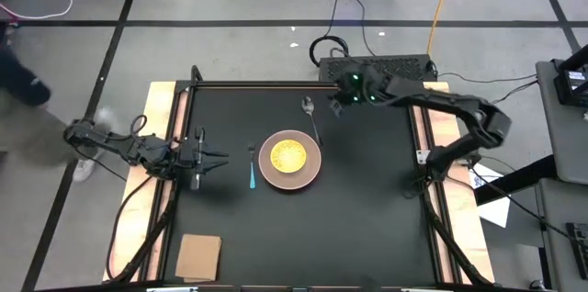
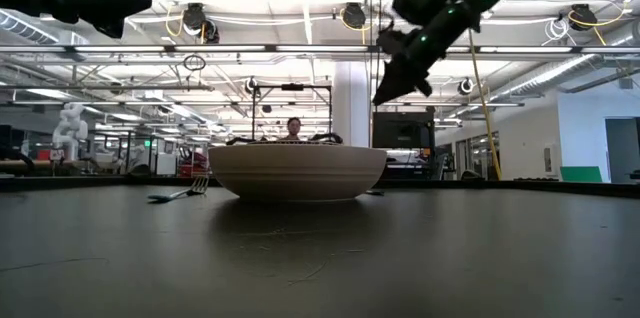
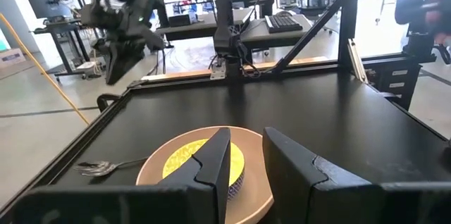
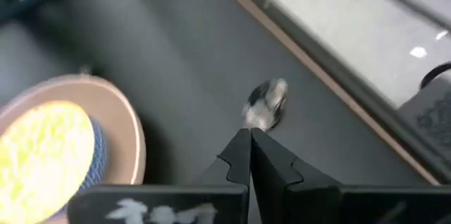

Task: Set table place
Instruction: Adjust the spoon

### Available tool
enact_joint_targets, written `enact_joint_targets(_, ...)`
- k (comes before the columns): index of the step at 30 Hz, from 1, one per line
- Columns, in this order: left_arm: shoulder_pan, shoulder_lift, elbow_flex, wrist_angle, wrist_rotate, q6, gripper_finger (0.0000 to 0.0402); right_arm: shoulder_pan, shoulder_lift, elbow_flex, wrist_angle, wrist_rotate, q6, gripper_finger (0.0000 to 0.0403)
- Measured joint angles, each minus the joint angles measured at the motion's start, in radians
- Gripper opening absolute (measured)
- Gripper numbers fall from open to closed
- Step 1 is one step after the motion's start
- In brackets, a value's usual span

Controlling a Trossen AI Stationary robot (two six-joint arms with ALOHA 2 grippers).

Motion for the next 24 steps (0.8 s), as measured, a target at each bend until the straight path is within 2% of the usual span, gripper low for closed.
enact_joint_targets(5, 0.0, 0.0, 0.0, -0.001, 0.0, -0.001, 0.009, -0.043, 0.112, 0.079, -0.085, -0.04, -0.05, 0.0021)
enact_joint_targets(13, 0.0, 0.0, 0.0, -0.03, 0.0, -0.002, 0.009, -0.091, 0.252, 0.129, -0.09, -0.08, -0.005, 0.0128)
enact_joint_targets(16, 0.0, 0.0, 0.0, -0.036, 0.0, -0.005, 0.009, -0.104, 0.312, 0.187, -0.14, -0.109, 0.044, 0.0154)
enact_joint_targets(24, 0.0, 0.0, 0.0, -0.059, 0.0, -0.004, 0.009, -0.081, 0.428, 0.338, -0.252, -0.117, 0.063, 0.0166)
